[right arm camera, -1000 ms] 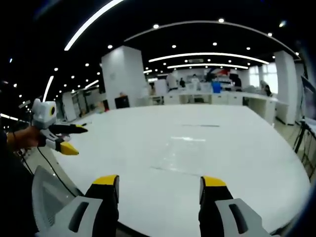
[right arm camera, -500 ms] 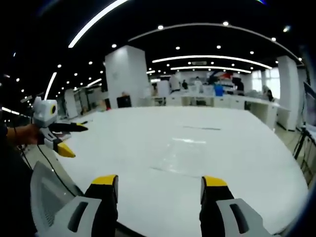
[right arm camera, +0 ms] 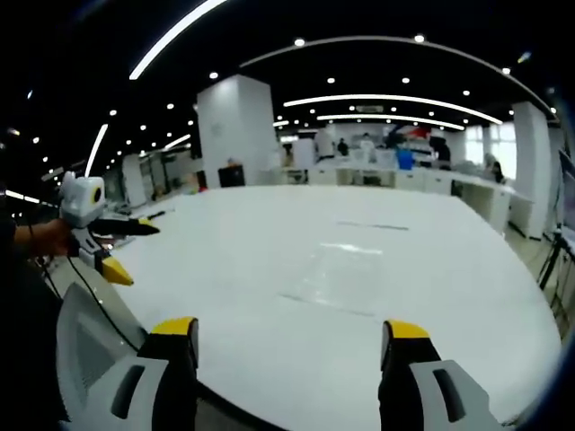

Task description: Open the resealable bag by pulling the two sides of the seal apart until the entire bag opening is separated and visibly accessible.

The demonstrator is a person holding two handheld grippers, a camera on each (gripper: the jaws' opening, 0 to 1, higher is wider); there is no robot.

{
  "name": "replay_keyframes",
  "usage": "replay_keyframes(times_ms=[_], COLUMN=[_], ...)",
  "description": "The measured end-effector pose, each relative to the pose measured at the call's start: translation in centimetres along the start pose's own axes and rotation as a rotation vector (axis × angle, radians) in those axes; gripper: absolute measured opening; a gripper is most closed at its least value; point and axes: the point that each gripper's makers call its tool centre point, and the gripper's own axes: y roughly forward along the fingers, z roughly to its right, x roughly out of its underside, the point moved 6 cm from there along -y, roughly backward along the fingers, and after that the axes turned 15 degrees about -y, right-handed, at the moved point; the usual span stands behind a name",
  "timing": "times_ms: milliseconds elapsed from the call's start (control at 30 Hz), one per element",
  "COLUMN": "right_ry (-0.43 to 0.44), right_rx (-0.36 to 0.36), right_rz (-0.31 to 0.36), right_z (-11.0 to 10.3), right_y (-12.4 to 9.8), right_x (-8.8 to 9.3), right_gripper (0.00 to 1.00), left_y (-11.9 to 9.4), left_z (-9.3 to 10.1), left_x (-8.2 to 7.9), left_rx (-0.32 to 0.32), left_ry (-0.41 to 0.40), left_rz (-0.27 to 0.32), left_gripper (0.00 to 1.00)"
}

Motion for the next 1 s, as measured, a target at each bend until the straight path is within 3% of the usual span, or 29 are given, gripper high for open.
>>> replay_keyframes(times_ms=[433,1000], right_ry=[0.002,-0.022], right_rx=[-0.014,-0.025], right_rz=[-0.014,-0.022], right_z=[-0.2,0.0], right_y=[0.1,0.6], right_x=[0.4,0.1], right_gripper=[0.79,0.77], left_y=[-0.3,0.0], left_z=[0.0,0.1], left_x=[1.1,0.9], left_rx=[0.003,0.008], left_ry=[0.011,0.015], left_rz=[-0.034,-0.037], left_gripper=[0.99,0.99])
